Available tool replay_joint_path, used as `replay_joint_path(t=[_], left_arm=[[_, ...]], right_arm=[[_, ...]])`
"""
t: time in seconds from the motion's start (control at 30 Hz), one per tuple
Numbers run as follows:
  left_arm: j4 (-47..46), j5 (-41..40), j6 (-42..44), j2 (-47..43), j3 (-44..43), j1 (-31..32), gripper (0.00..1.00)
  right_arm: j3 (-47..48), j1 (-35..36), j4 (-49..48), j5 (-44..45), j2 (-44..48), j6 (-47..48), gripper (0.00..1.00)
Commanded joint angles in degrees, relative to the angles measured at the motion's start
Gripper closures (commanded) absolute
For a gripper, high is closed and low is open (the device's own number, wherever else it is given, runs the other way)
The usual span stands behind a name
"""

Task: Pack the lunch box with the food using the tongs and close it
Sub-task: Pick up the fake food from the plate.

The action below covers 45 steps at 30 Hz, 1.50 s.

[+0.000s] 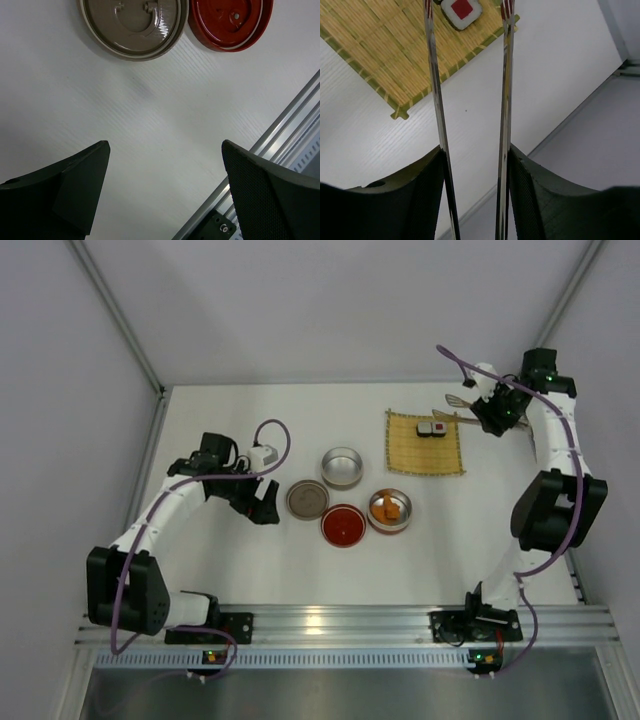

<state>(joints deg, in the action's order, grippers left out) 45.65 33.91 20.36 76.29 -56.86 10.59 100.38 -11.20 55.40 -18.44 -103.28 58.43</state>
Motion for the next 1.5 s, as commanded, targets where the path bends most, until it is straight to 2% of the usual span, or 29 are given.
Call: replay_joint_path(t=[0.0, 0.13, 0.27, 0.43, 1.2, 1.33, 1.47], left_arm=[[0.8, 2.2, 1.8, 0.6, -2.6, -0.2, 0.02], [0.9, 2.5, 2.1, 1.8, -2.9, -0.2, 0.02], [1.2, 2.7, 2.1, 3.3, -3.5, -0.2, 0.02], [0.8, 2.8, 2.1, 4.2, -3.3, -0.2, 0.02], [-0.3, 3.0, 1.9, 8.3, -3.6, -0.2, 0.02], [-0.6, 2.9, 1.6, 8.8, -3.6, -0.2, 0.02], [-0.7, 2.8, 1.4, 9.1, -3.8, -0.2, 0.02]], right_arm=[[5.1, -1.4, 4.3, -6.2, -1.2, 9.7, 0.51], [6.8, -1.6, 6.9, -5.6, -3.8, 18.8, 0.5], [9.5, -1.7, 8.9, -3.4, -7.1, 23.1, 0.48], [17.2, -2.2, 12.3, -3.1, -12.7, 23.8, 0.48], [20.8, -2.6, 7.8, -2.2, -21.2, 22.5, 0.44], [21.3, -2.6, 7.4, -3.2, -22.0, 22.4, 0.48], [21.5, -2.5, 8.2, -3.0, -22.3, 23.3, 0.62]])
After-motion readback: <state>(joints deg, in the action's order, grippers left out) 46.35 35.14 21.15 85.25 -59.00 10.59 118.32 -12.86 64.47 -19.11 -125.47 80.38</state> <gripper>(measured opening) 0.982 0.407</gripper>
